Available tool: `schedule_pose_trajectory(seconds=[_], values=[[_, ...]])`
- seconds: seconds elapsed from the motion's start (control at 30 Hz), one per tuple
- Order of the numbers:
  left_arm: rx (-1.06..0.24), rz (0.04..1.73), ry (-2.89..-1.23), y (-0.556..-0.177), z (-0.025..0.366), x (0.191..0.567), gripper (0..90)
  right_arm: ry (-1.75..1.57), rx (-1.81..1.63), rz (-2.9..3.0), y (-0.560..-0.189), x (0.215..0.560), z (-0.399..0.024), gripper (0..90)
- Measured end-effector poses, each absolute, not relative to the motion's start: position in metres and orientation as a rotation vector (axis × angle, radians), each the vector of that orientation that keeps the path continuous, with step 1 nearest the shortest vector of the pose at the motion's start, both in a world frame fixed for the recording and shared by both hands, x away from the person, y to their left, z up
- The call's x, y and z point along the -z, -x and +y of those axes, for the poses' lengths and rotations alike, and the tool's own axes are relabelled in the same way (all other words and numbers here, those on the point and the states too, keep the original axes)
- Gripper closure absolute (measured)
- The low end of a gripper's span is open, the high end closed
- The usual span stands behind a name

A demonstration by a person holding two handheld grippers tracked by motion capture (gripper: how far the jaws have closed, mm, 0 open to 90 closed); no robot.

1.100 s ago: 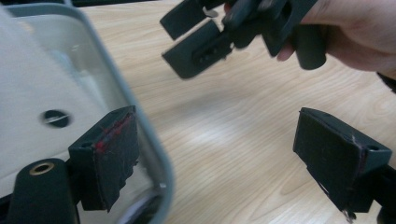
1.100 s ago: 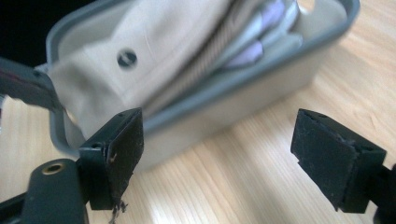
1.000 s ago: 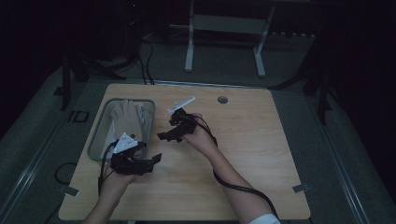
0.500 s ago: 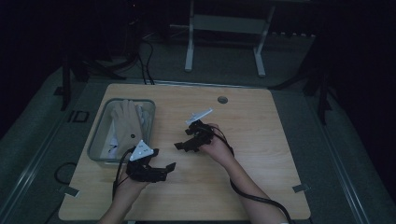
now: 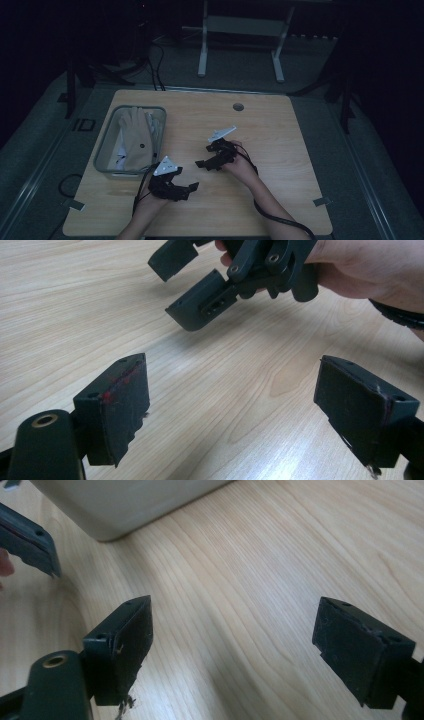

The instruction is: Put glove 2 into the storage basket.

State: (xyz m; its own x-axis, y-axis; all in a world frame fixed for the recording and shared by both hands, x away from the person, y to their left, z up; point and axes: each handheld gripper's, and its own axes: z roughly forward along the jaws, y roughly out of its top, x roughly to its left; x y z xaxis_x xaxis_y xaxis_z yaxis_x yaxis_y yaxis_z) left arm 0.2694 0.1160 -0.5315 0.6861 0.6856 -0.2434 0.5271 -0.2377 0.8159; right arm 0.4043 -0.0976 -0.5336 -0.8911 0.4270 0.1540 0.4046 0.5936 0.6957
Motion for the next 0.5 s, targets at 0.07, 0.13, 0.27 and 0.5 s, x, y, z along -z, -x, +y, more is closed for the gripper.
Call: schedule_pose_trajectory(seconds=[0.07,0.13,0.27,0.5], values=[[-0.187,0.940,-1.915,-0.270,0.115,0.533,15.0,-0.717,-1.197,2.758,-0.403,0.537,-0.101,16.6],[-0.181,0.934,-1.916,-0.270,0.113,0.534,15.0,-0.725,-1.195,2.765,-0.403,0.540,-0.105,16.6],[-0.169,0.932,-1.920,-0.271,0.111,0.535,15.0,-0.722,-1.180,2.761,-0.401,0.546,-0.111,16.6],[-0.167,0.925,-1.918,-0.272,0.107,0.538,15.0,-0.718,-1.178,2.739,-0.397,0.550,-0.123,16.7]])
